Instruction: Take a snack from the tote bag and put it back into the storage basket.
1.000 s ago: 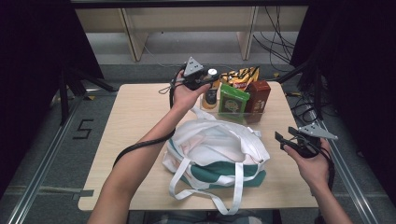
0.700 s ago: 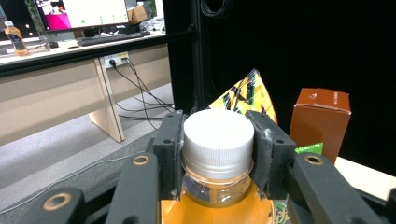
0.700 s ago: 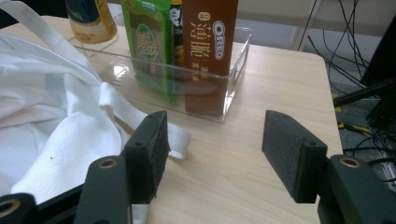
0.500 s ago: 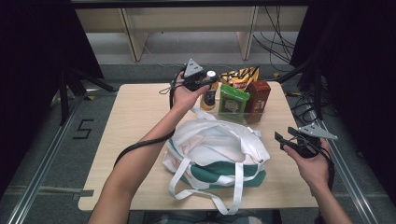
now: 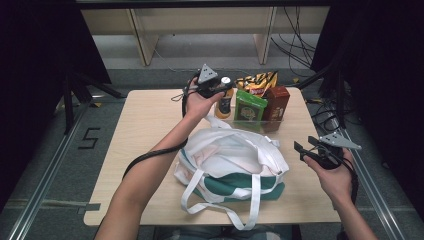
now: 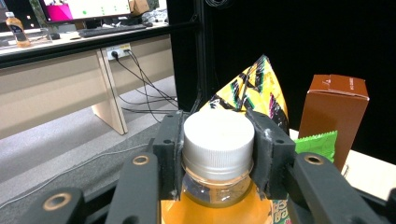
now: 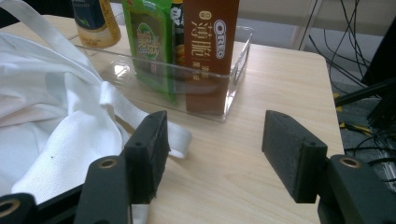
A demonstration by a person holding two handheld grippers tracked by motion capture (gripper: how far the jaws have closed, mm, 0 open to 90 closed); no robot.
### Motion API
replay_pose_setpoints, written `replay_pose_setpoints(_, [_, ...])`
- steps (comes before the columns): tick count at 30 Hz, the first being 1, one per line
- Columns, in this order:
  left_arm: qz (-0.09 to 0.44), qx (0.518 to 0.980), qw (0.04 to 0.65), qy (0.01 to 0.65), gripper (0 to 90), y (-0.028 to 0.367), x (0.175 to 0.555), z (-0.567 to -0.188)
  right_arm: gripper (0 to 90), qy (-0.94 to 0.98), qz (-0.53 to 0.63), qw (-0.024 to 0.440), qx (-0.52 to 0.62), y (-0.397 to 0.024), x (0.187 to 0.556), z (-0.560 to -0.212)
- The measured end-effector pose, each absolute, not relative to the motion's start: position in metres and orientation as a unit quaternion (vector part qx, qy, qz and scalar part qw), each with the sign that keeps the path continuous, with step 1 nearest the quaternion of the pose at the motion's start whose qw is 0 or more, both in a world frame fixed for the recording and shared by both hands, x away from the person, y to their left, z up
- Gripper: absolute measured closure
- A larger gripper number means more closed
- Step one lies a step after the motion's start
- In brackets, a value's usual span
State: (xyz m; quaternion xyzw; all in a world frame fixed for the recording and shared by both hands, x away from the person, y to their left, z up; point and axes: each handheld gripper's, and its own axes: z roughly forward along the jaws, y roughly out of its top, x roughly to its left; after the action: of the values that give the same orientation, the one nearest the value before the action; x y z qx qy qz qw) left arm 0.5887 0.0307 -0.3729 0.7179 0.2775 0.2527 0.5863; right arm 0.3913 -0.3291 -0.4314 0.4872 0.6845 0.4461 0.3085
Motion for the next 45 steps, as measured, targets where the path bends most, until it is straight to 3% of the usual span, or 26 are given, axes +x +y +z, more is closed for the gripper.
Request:
replay_pose_setpoints(6, [0.253, 0.72, 0.584, 0.279, 58.9, 0.032, 0.59, -0.375, 41.6, 0.681, 0.444, 0.291, 0.504, -0.326, 0.389, -0.431])
replay_pose_setpoints(45, [0.245, 0.732, 0.564, 0.295, 58.8, 0.032, 0.595, -0.394, 41.5, 0.694, 0.443, 0.296, 0.484, -0.329, 0.392, -0.432])
